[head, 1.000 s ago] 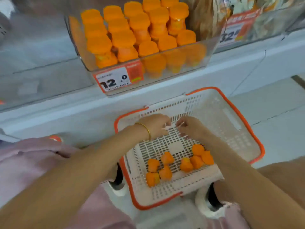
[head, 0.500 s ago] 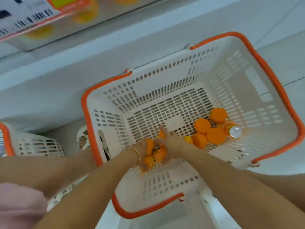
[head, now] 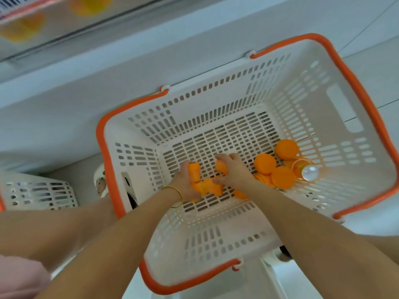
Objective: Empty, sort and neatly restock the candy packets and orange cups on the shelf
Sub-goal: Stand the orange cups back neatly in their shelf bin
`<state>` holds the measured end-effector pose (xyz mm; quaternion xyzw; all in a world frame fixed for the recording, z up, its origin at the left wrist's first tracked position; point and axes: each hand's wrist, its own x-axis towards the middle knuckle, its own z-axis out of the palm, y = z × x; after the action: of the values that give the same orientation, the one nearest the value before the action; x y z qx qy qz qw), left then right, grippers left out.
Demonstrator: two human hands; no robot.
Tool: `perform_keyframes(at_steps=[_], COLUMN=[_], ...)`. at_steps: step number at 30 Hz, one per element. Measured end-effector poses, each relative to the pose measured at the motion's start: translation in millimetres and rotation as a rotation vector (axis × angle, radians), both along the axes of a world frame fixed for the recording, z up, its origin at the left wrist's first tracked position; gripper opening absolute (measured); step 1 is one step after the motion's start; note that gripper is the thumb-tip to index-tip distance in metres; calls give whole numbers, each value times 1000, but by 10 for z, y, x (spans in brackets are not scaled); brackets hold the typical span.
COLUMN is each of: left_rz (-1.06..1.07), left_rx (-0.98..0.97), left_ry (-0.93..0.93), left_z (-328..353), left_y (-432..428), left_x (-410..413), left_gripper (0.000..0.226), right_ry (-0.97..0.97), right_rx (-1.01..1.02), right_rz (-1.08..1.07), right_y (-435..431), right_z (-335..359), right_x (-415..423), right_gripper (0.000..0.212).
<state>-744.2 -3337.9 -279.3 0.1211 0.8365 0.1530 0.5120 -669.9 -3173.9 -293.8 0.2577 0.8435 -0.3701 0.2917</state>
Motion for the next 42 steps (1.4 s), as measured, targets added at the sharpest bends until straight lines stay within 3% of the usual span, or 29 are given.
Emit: perform_keyframes(at_steps=[5,9,13,16,19,23,25,27,33,37,42], left_rz=[-77,-167,-117,-63,4,92,115,136,204,109,223], left_rx=[-11,-24,31,30,53,127,150,135,75,62,162], left_ry=[36,223,322,295,244,184,166,187,209,232,203], left_z=[35,15,-44,-74,-57,-31,-19,-7,1,-66,-104], left_y=[-14,-98,-119,-119,-101,-68,-42,-28,19,55,147], left_x=[-159,-149,-127,-107,-100,-89,-71,-64,-186,-351,-489], left_gripper=[118,115,111,125,128,127,125,123,89,60,38], right_ry=[34,119,73,60,106,155,107,-6,-288,-294,-441], right_rx=[25,45,189,106,-49,32,46,-4,-210,-191,-131], right_rz=[-44,-137,-153,-78,-178,-415,-431,-406,-139,-88,-116], right_y=[27,-27,-69,-68,-84,-130,-165,-213,-364,-307,-105], right_z=[50,128,170,150,170,255,281,309,305,297,423], right_x=[1,-85,-162,-189,-173,-60,-19,-1,67,73,-39], right_gripper=[58,63,62,59,55,36,28,35,25,40,63])
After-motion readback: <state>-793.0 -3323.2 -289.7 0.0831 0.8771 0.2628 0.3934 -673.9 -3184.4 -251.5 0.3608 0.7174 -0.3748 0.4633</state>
